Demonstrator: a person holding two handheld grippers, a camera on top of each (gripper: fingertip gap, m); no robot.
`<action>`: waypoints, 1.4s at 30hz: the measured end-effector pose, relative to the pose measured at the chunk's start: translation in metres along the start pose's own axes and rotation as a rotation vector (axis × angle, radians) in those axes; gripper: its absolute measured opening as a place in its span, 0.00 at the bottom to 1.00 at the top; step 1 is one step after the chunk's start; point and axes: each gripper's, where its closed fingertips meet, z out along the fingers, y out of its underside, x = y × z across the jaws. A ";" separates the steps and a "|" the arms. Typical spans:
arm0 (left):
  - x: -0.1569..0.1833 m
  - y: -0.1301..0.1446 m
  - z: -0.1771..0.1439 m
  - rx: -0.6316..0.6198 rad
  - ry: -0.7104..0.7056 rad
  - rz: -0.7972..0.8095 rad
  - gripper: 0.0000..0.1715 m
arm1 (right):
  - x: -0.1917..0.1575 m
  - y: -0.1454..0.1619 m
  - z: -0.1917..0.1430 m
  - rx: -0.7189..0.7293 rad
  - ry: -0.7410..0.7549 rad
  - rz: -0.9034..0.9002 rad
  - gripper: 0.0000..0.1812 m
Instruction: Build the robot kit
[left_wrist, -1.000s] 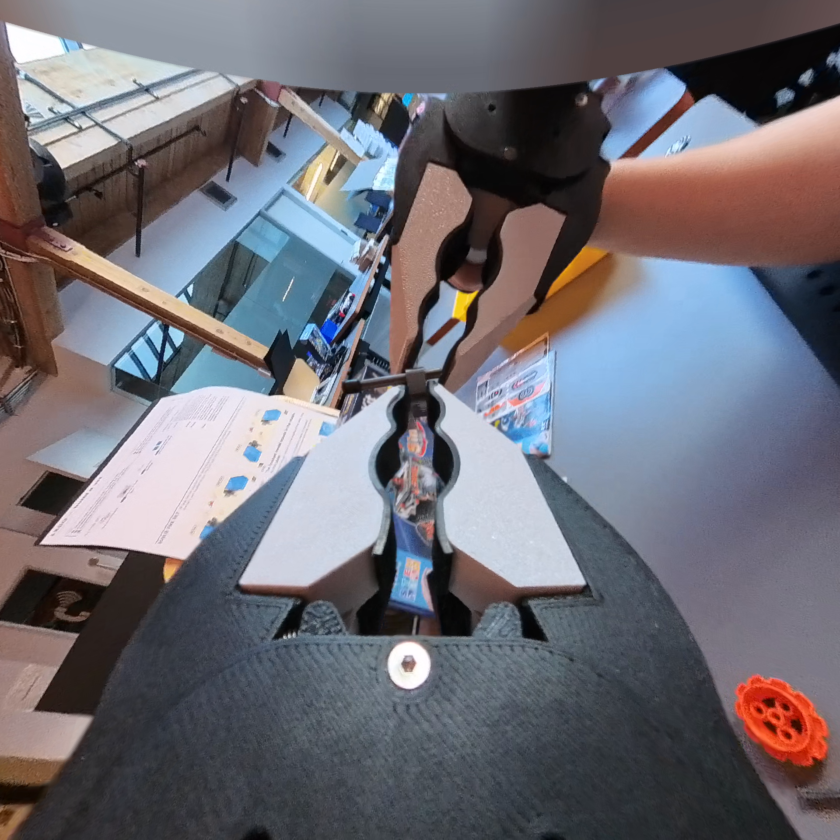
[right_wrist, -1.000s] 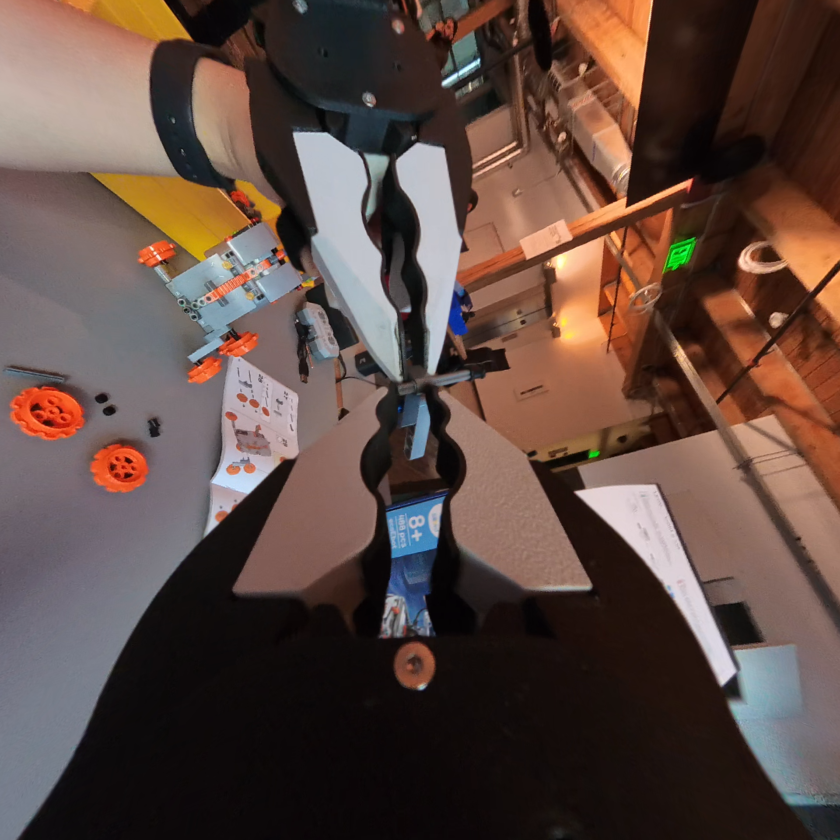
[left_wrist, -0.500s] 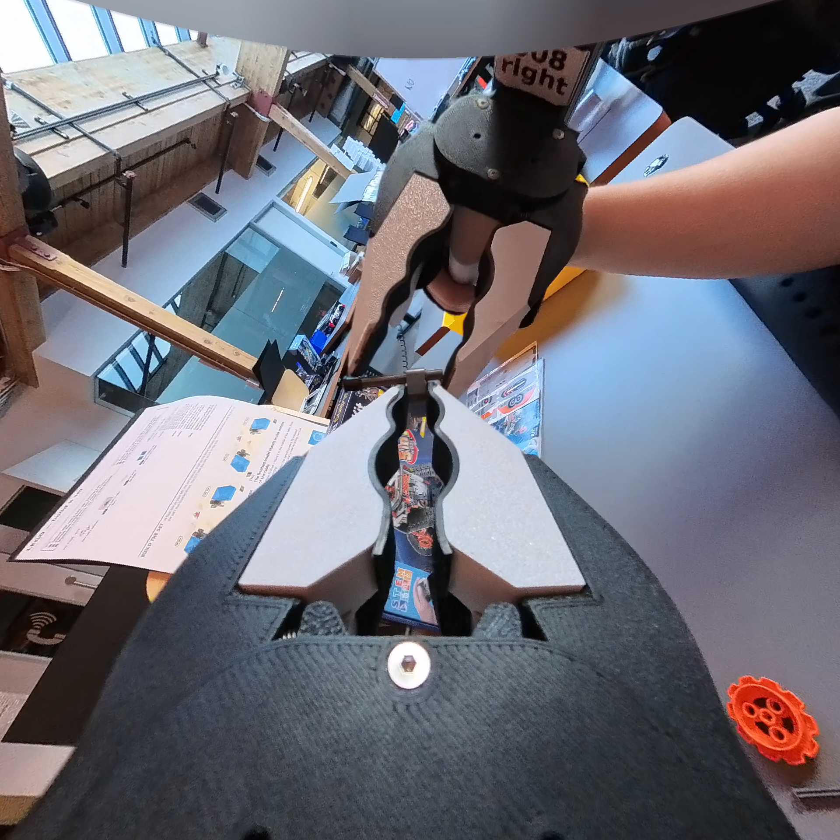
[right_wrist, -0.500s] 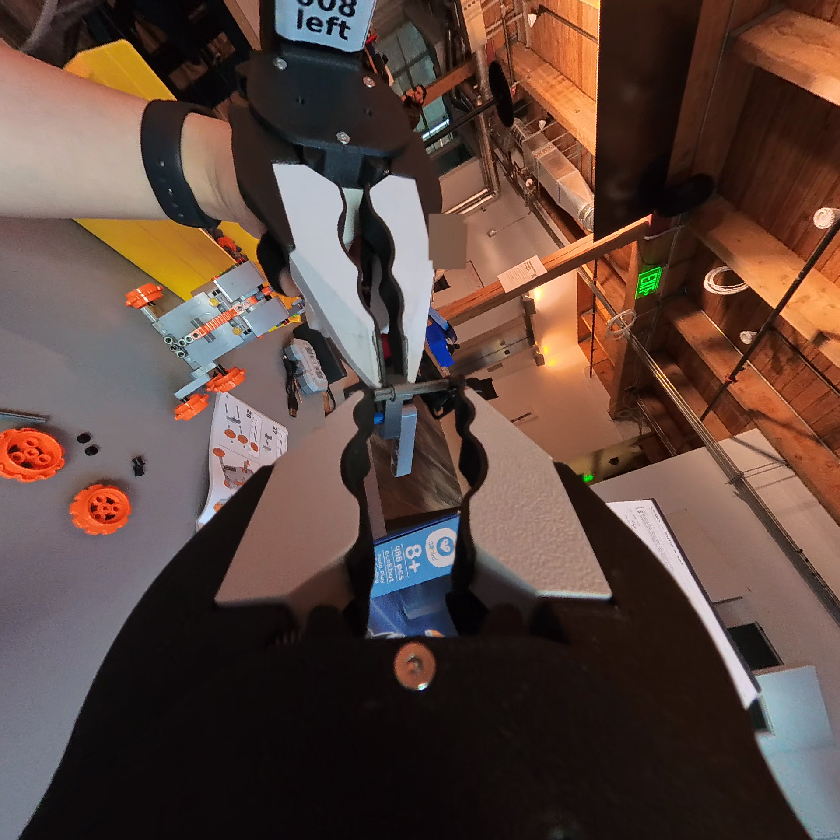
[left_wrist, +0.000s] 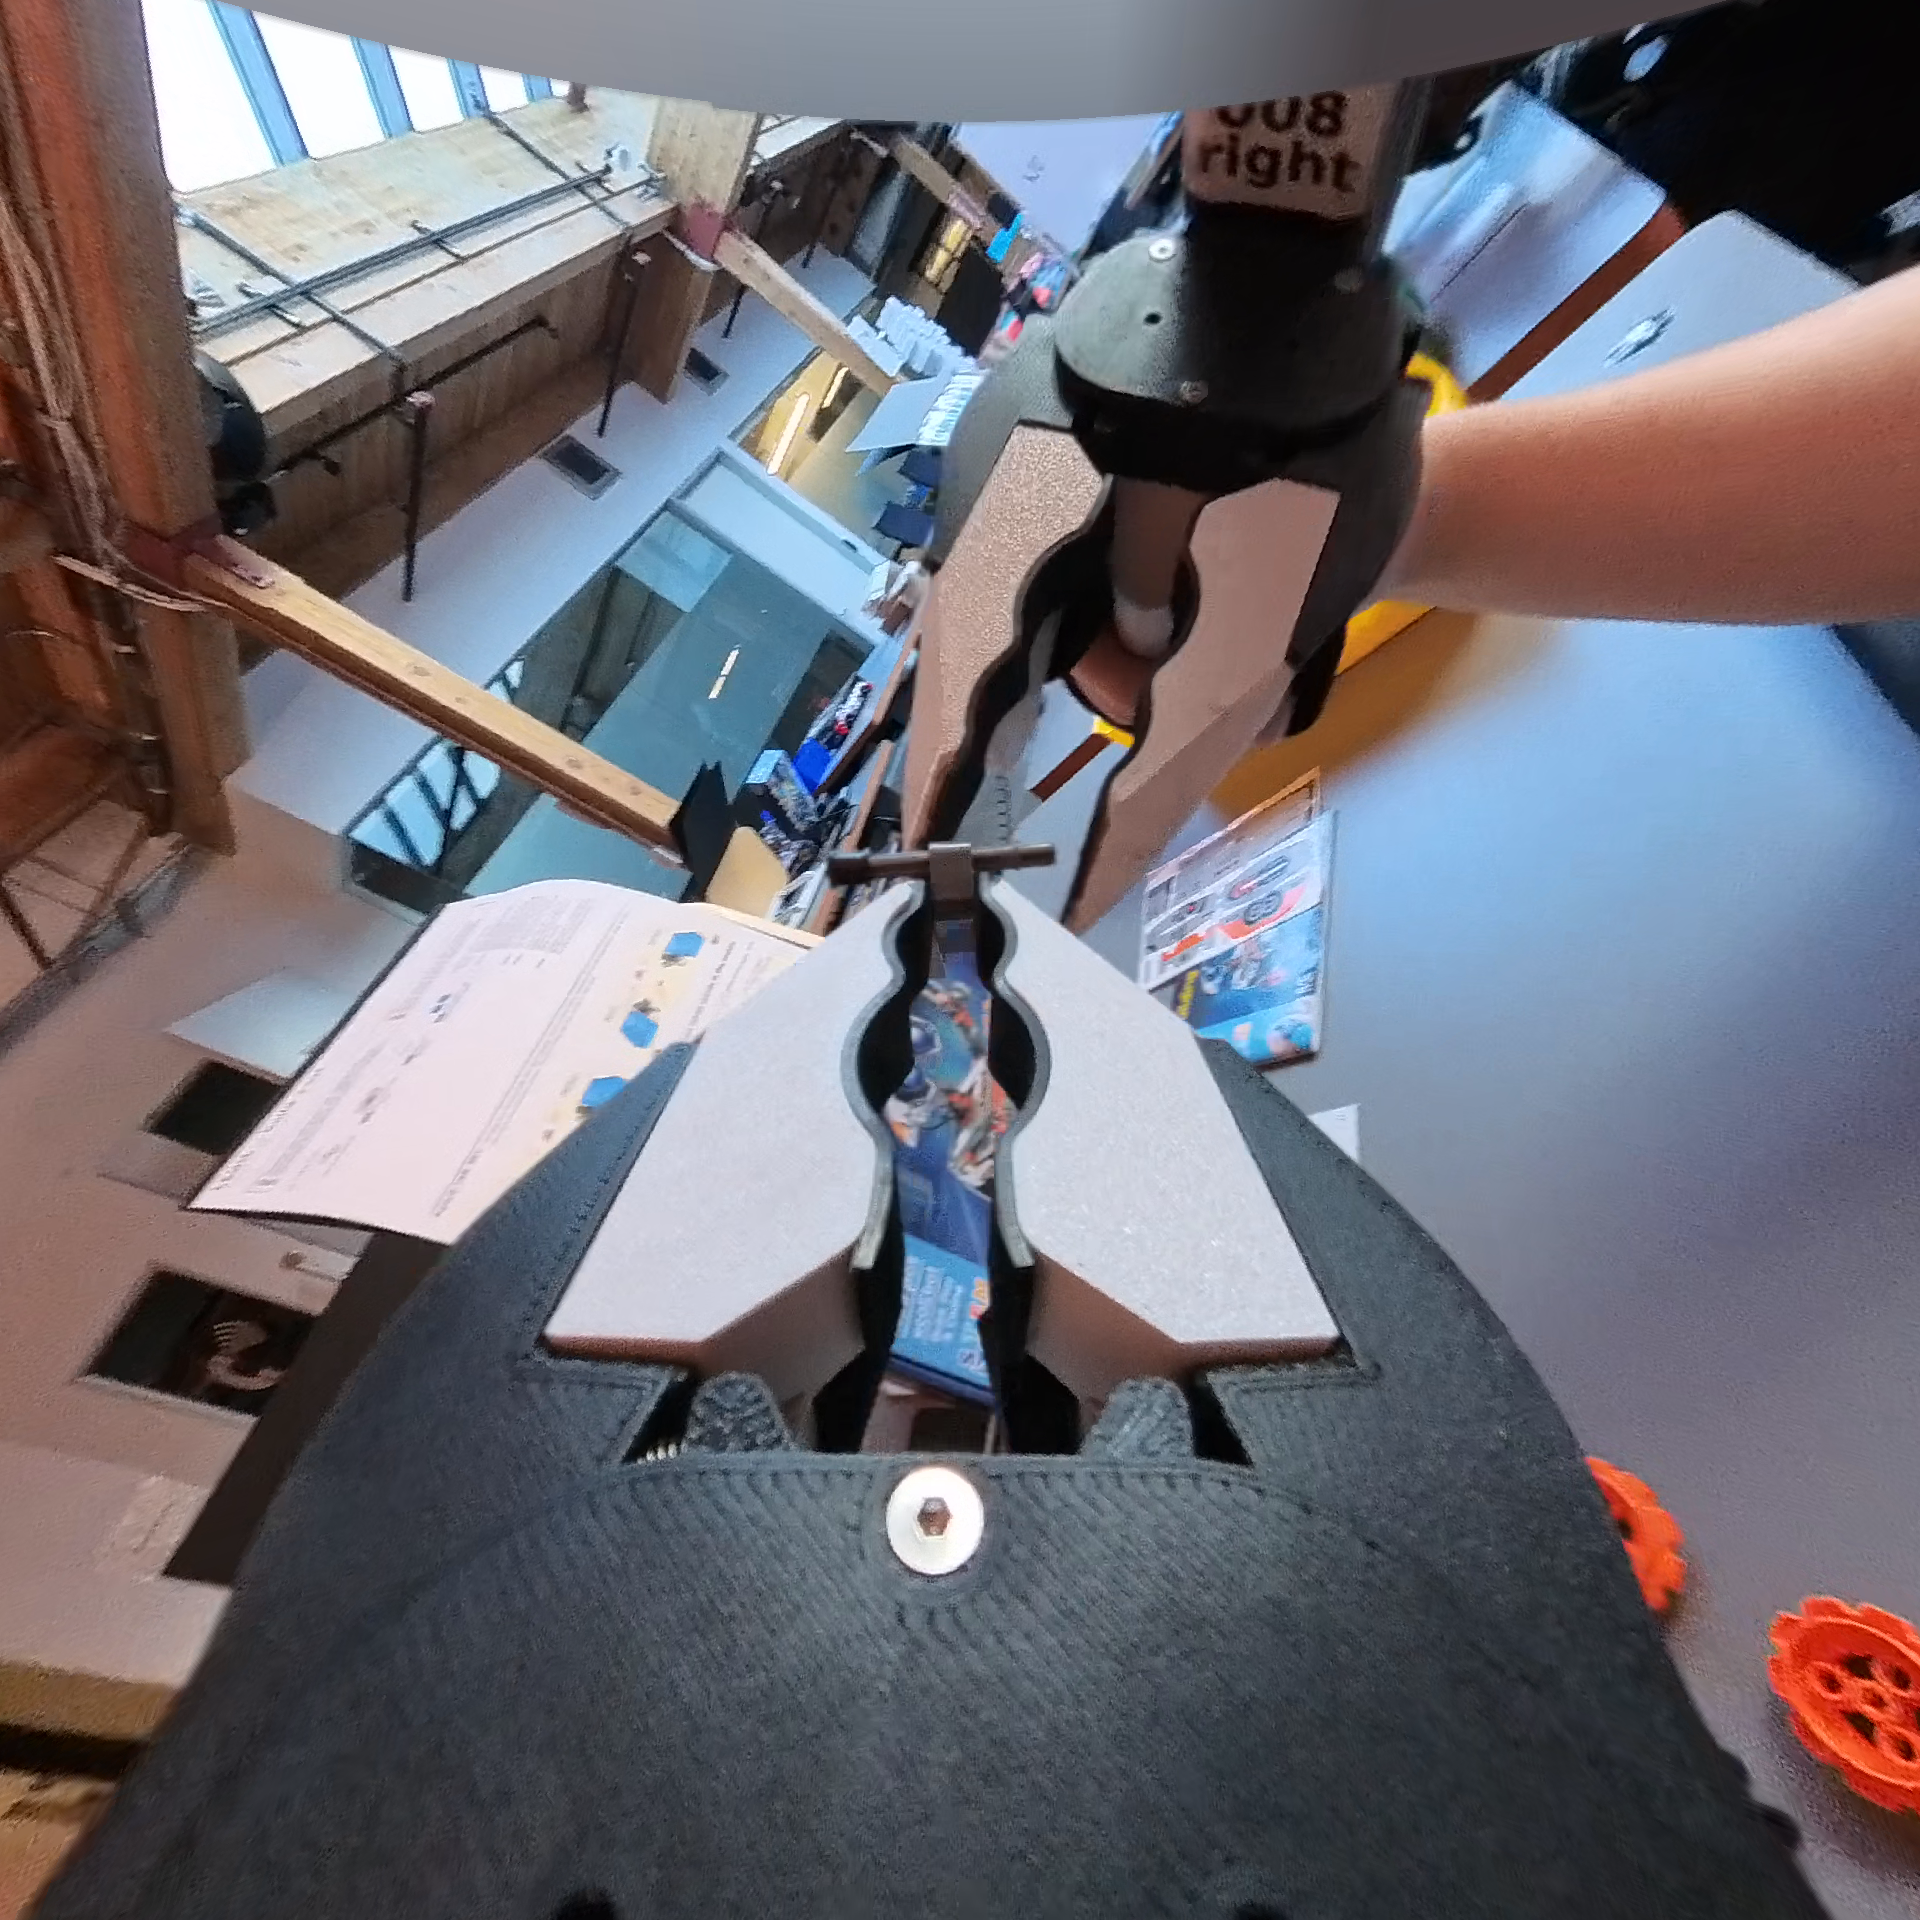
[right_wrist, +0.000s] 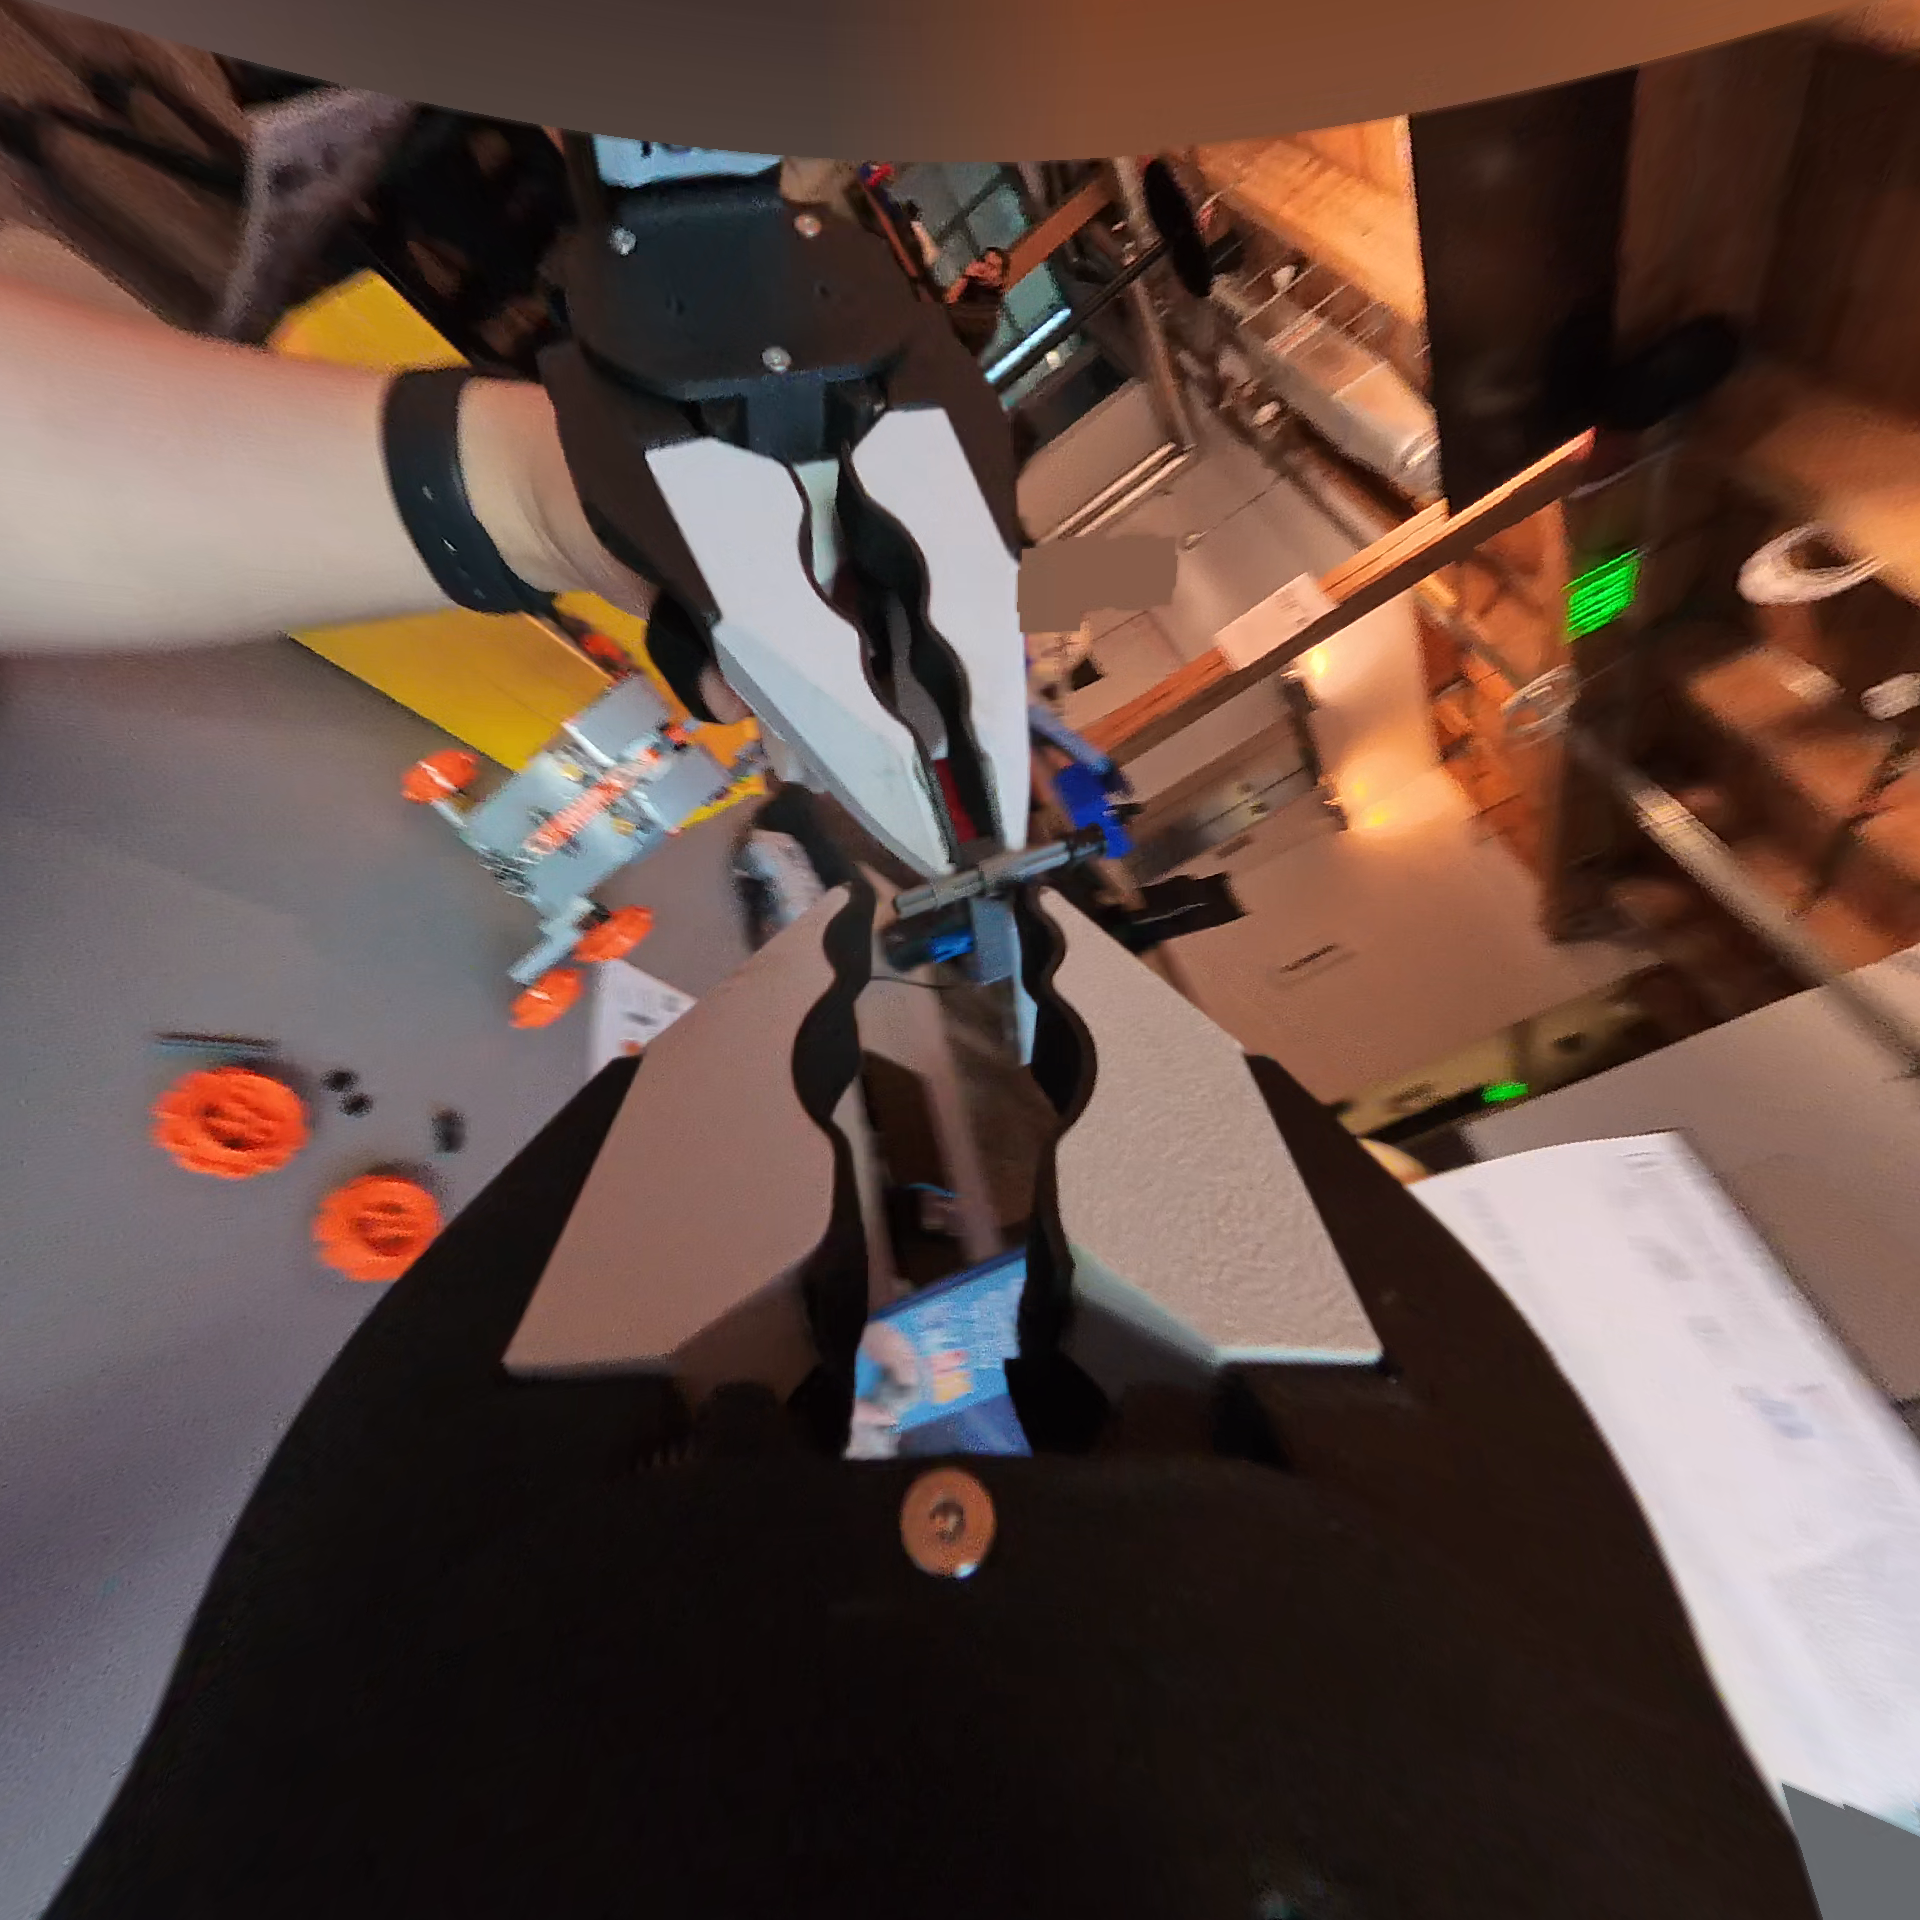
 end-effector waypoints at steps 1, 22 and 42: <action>-0.003 0.001 0.000 -0.005 -0.018 0.011 0.03 | -0.002 0.001 0.000 0.004 -0.042 0.074 0.16; -0.025 0.020 0.008 -0.138 -0.227 0.182 0.03 | 0.013 0.028 0.006 0.131 -0.299 1.030 0.07; -0.019 0.024 0.020 -0.150 -0.209 0.149 0.03 | 0.026 0.026 0.004 0.239 -0.284 1.082 0.01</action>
